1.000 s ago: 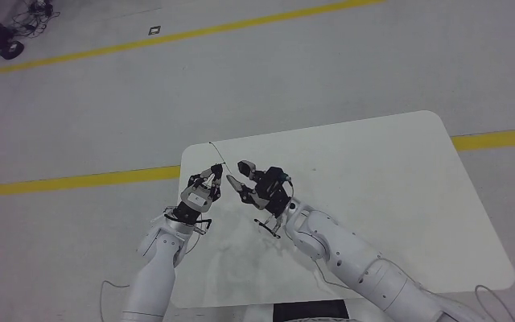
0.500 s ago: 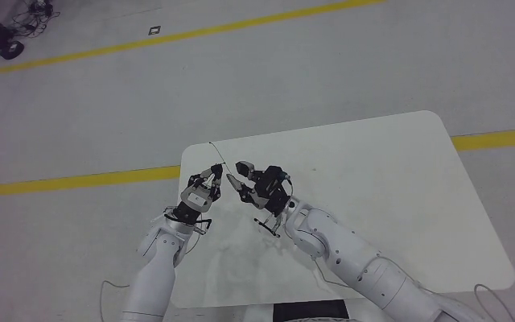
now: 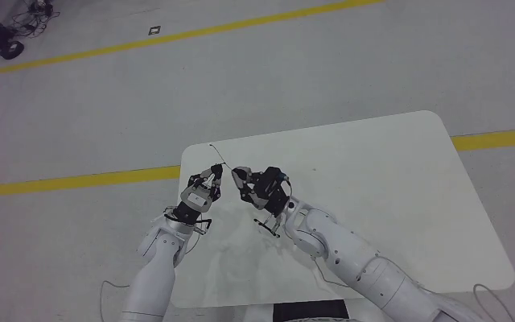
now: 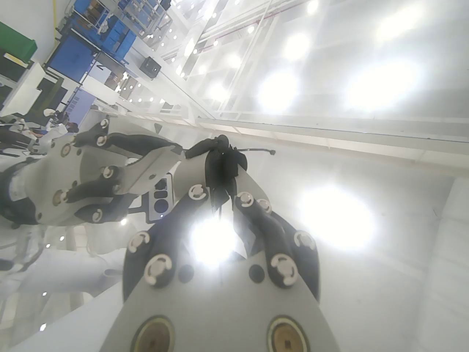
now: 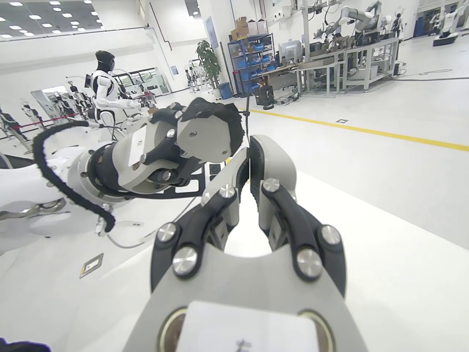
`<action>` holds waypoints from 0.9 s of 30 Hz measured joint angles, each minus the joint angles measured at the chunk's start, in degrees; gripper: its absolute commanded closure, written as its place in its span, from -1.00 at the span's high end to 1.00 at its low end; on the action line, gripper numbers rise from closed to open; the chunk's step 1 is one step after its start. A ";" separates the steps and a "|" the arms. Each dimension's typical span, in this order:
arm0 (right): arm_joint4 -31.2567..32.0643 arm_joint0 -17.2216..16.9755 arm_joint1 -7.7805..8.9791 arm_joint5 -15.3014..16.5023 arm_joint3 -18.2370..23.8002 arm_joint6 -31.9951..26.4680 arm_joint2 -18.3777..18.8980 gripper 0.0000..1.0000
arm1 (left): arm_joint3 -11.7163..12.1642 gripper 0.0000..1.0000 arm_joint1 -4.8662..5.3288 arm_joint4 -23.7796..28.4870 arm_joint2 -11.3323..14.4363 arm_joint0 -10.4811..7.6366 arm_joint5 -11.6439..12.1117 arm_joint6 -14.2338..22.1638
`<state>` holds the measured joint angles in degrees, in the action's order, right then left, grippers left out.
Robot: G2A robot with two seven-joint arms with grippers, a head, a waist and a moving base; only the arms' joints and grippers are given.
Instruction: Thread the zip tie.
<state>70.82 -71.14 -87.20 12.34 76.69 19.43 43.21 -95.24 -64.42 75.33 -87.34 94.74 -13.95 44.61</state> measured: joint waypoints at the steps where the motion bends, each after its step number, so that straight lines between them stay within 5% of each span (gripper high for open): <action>1: 0.26 -0.13 0.03 -0.10 -0.01 0.03 0.08 -1.00 | 0.00 -1.00 0.00 0.00 0.00 0.00 0.00 0.00; 27: 2.90 -3.63 1.01 -1.79 -1.89 -2.98 3.07 -1.00 | 0.00 -1.00 0.00 0.00 0.00 0.00 0.00 0.00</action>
<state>73.73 -74.77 -86.19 10.55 74.80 16.45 46.28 -95.24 -64.42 75.33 -87.34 94.74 -13.95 44.61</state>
